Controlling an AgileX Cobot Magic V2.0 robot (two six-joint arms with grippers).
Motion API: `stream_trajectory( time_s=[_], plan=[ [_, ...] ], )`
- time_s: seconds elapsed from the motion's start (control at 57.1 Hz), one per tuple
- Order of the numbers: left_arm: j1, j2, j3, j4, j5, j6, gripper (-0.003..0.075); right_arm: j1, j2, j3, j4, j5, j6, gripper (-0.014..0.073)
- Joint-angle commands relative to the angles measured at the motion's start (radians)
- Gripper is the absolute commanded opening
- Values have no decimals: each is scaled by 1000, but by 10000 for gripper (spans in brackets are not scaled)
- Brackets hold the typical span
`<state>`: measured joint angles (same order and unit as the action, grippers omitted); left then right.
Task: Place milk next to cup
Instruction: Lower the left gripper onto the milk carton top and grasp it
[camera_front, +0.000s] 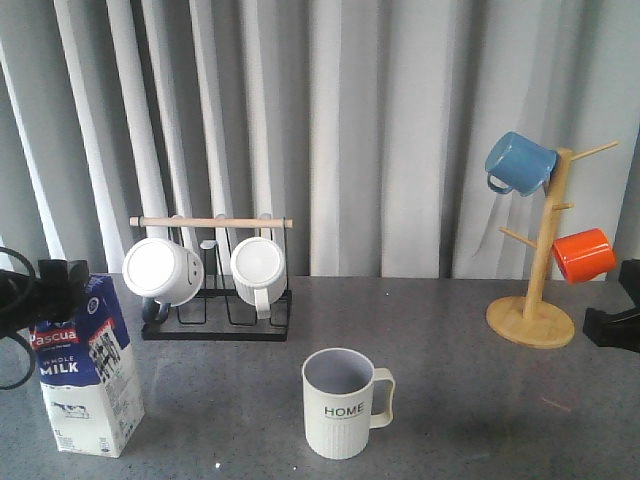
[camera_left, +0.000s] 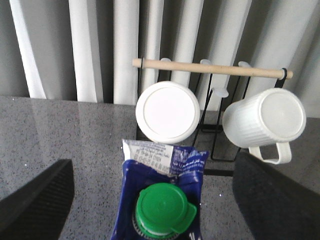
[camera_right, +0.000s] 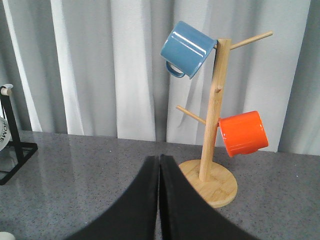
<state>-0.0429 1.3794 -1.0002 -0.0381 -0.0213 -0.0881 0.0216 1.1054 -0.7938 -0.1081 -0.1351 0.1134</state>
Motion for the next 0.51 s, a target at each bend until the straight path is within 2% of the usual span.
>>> stream_trajectory(
  time_s=[0.0, 0.49],
  plan=[
    [-11, -8, -34, -4, -45, -12, 622, -4, -12, -32, 0, -73, -3, -8],
    [-11, 50, -31, -4, -41, -12, 603, -4, -12, -32, 0, -73, -3, -8]
  ],
)
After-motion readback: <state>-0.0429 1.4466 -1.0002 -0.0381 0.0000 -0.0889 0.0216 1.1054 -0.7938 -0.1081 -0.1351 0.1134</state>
